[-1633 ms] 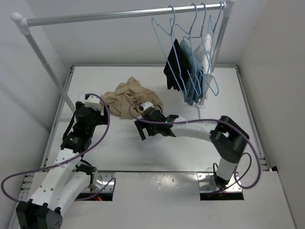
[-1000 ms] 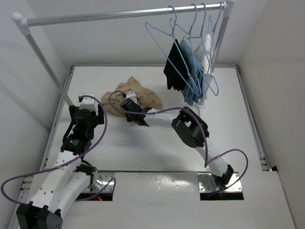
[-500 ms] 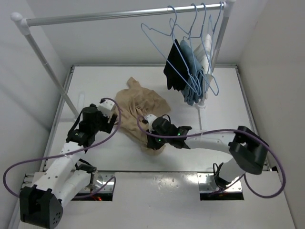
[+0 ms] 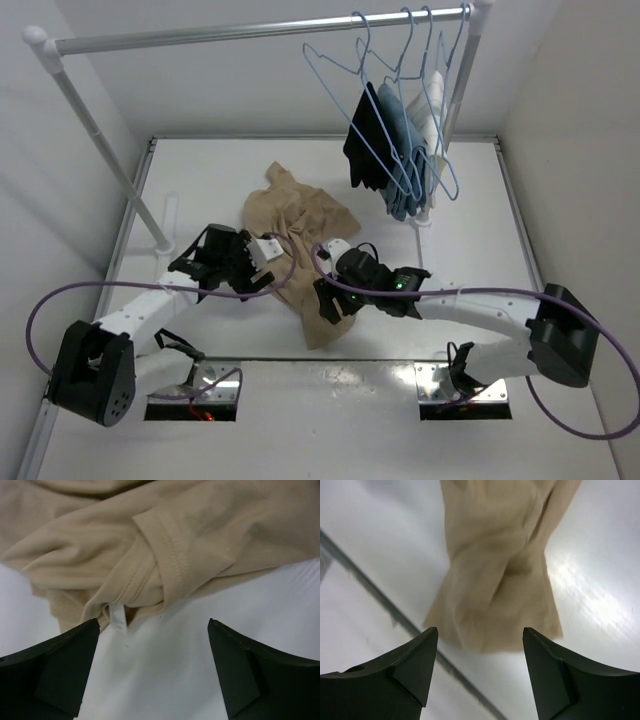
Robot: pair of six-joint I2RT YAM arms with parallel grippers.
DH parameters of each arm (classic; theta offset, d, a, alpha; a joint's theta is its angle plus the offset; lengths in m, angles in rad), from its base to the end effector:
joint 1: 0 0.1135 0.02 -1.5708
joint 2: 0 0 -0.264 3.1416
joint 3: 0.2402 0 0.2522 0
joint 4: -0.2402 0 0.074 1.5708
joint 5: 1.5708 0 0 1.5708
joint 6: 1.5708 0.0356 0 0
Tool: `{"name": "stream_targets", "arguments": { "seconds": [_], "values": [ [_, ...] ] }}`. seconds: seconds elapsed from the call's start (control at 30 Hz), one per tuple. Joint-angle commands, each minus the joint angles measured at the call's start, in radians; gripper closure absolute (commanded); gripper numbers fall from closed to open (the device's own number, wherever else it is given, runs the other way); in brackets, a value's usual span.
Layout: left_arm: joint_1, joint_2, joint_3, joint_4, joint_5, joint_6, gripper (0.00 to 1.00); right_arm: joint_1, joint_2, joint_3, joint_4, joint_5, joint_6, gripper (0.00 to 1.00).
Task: Place the t-shirt on the hanger
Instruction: Move the tshirt to the center of the board
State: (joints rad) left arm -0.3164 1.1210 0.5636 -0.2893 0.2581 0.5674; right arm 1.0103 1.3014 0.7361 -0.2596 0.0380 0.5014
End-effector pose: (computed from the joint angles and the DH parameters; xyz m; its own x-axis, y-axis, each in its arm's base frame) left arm 0.2031 -0.0761 0.1914 -0.3523 0.6621 -0.6614 0.7718 0.6053 0.1948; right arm 0.1410 0.2221 0.2069 -0.7426 -0.2797 -0.6085 -0.5425 0.7840 0.3017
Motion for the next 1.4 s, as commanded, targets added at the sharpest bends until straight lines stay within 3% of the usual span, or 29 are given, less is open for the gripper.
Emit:
{"name": "stream_targets", "arguments": {
  "seconds": [0.0,0.1,0.13,0.23,0.3,0.4,0.43,0.5,0.53,0.6,0.8,1.1,1.23,1.37],
  "values": [
    [-0.029,0.02,0.021,0.084,0.023,0.143,0.12,-0.004,0.09,0.074,0.187,0.102,0.031,0.31],
    [-0.039,0.02,0.004,0.105,0.044,0.196,0.3,-0.004,0.223,0.12,0.255,0.102,0.031,0.3],
    [-0.039,0.02,-0.01,0.105,0.053,0.196,0.45,-0.015,0.258,0.156,0.266,0.102,0.043,0.3],
    [-0.039,-0.009,-0.019,0.053,0.069,0.196,0.66,-0.015,0.37,0.241,0.275,0.129,0.043,0.28],
    [-0.017,-0.051,-0.019,0.032,0.082,0.155,0.63,-0.024,0.432,0.281,0.307,0.143,0.043,0.26],
    [0.037,-0.093,-0.019,0.032,0.077,0.044,0.44,-0.033,0.516,0.369,0.303,0.152,0.063,0.26],
    [0.046,-0.104,-0.019,0.032,0.043,0.005,0.39,-0.033,0.547,0.396,0.283,0.152,0.072,0.32],
    [0.072,-0.124,-0.01,0.044,-0.003,-0.11,0.32,-0.044,0.62,0.446,0.211,0.163,0.106,0.53],
    [0.073,-0.124,-0.01,0.044,-0.049,-0.139,0.32,-0.044,0.63,0.447,0.194,0.163,0.106,0.78],
    [0.097,-0.124,0.012,0.044,-0.092,-0.199,0.28,-0.044,0.59,0.387,0.204,0.148,0.106,0.99],
    [0.097,-0.101,0.021,0.044,-0.091,-0.199,0.25,-0.023,0.252,0.113,0.224,0.168,0.115,1.0],
    [-0.058,0.0,0.071,0.026,-0.022,-0.129,0.22,-0.022,-0.143,-0.15,0.117,0.128,0.206,1.0],
    [-0.143,0.031,0.125,-0.008,0.018,-0.028,0.19,-0.022,-0.224,-0.17,0.076,0.128,0.206,1.0],
    [-0.22,0.062,0.125,-0.03,0.061,0.184,0.18,-0.022,-0.284,-0.179,0.076,0.151,0.215,1.0]
  ]
}}
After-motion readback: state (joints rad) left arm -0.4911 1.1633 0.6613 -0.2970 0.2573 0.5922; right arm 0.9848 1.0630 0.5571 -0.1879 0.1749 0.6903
